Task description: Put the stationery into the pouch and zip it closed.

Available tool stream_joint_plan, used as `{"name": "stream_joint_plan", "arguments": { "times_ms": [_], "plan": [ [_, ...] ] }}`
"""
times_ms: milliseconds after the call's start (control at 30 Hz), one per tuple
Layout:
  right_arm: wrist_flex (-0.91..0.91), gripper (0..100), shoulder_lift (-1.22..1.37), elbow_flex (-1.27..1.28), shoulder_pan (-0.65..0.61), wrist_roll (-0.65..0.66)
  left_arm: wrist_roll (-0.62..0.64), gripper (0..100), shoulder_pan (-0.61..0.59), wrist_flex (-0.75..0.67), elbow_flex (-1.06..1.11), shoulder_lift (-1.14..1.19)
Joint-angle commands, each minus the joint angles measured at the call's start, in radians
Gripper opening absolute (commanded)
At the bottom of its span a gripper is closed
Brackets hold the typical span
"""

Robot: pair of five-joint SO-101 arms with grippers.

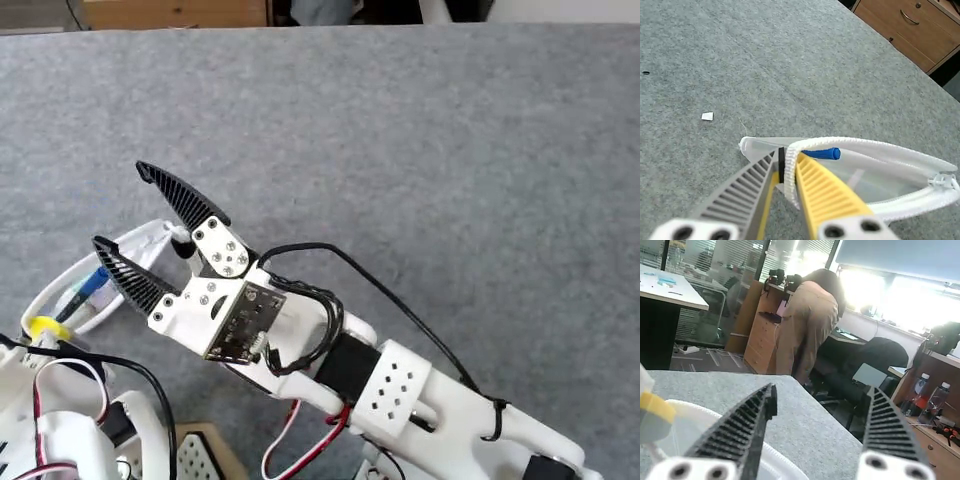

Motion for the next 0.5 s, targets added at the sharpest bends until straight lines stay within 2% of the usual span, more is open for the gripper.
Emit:
{"name": "stream_joint_plan", "arguments": {
  "times_ms": [0, 167, 300, 467],
  "plan": [
    [0.008, 27.2, -0.005, -0.061, 0.06, 0.011, -0.012, 3, 0.01, 0.002, -0.027, 0.008],
    [0.061, 27.2, 0.001, -0.048, 0.235, 0.0, -0.012, 3, 0.002, 0.002, -0.051, 0.006],
    [0.104, 27.2, 0.002, 0.021, 0.319, -0.074, -0.008, 3, -0.012, 0.0, -0.056, 0.002],
    [0.106, 27.2, 0.012, 0.157, 0.342, -0.083, -0.011, 3, -0.151, -0.002, -0.064, 0.005]
  ]
}}
